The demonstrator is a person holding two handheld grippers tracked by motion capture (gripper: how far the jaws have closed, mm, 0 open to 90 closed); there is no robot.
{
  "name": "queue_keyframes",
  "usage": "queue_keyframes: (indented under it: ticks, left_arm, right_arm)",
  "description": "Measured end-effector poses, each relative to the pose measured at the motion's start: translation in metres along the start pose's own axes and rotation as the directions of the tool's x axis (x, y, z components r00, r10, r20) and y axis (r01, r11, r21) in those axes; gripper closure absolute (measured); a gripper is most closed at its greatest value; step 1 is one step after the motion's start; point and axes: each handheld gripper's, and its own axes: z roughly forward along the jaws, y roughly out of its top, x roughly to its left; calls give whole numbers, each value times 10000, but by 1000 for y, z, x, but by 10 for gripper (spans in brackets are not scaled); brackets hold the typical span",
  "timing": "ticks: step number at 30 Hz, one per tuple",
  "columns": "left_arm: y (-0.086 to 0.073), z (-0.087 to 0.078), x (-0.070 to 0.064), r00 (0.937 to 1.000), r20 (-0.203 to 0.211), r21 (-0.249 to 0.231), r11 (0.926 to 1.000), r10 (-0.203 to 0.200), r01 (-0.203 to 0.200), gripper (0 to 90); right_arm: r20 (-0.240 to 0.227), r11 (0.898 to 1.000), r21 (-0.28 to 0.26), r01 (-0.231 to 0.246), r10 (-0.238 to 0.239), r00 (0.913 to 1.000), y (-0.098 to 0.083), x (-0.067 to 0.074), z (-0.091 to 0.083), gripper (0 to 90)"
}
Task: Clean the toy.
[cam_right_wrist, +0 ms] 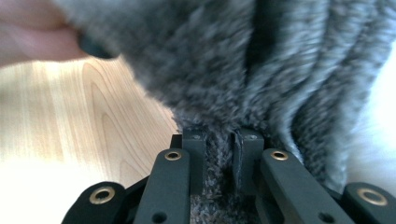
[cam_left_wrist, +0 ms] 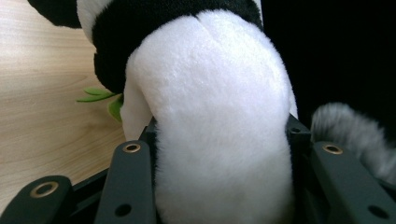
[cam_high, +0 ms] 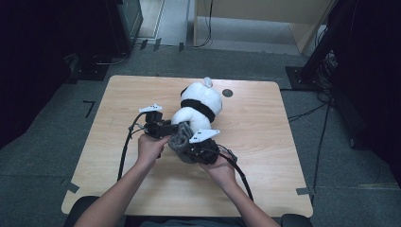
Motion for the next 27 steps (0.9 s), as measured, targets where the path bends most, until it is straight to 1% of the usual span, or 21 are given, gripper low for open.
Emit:
queue_keyframes:
  ticks: [1, 3, 4, 5, 7, 10, 12, 17, 20, 22, 23, 26, 27]
  left_arm:
    - [1, -1, 0, 9999, 98, -46, 10000, -76, 77, 523]
    - [1, -2, -1, 9998, 192, -109, 9999, -82, 84, 521]
    - [2, -2, -2, 9999, 94, -56, 9999, 108, -107, 521]
    - [2, -3, -2, 9998, 45, -18, 9998, 187, -186, 521]
    - [2, -3, 0, 9999, 106, 31, 10000, 49, -50, 521]
    - [1, -3, 2, 10000, 57, 48, 10000, -11, 10, 522]
    - [1, -4, 4, 9999, 108, 70, 10000, -38, 38, 522]
    - [2, -6, 6, 9993, 305, 52, 9997, -225, 223, 520]
    - [3, -8, 7, 9992, 372, 119, 9999, -120, 116, 517]
    - [3, -10, 6, 9995, 190, 199, 9995, 259, -263, 515]
    - [4, -11, 5, 9993, 141, 233, 9991, 355, -358, 515]
    - [4, -13, 7, 9993, 121, 262, 9990, 346, -349, 514]
    - [4, -13, 8, 9994, 92, 245, 9992, 320, -322, 514]
  right_arm:
    - [10, 9999, 159, 6, -7, 10000, -1, -1, 3, 797]
    - [230, 9987, 503, 79, -90, 9997, -4, -2, 8, 798]
    - [377, 9983, 580, 111, -134, 9992, -5, -3, 10, 800]
    - [442, 9985, 536, 144, -168, 9989, -5, -4, 10, 801]
    - [366, 9989, 463, 5, -22, 9993, -6, -7, 9, 802]
    - [478, 9985, 533, 137, -162, 9987, -8, -12, 7, 803]
    - [524, 9979, 639, 138, -171, 9985, -10, -16, 6, 803]
    - [935, 9945, 1030, 180, -277, 9952, -15, -26, 3, 803]
    - [1121, 9931, 1171, -34, -98, 9936, -17, -33, -1, 803]
    - [1215, 9916, 1266, -266, 111, 9925, -19, -39, -3, 803]
    - [1262, 9902, 1327, -440, 271, 9916, -20, -41, -5, 803]
    - [1509, 9875, 1416, -689, 473, 9874, -21, -47, -11, 803]
    - [1606, 9878, 1359, -761, 538, 9856, -21, -51, -13, 804]
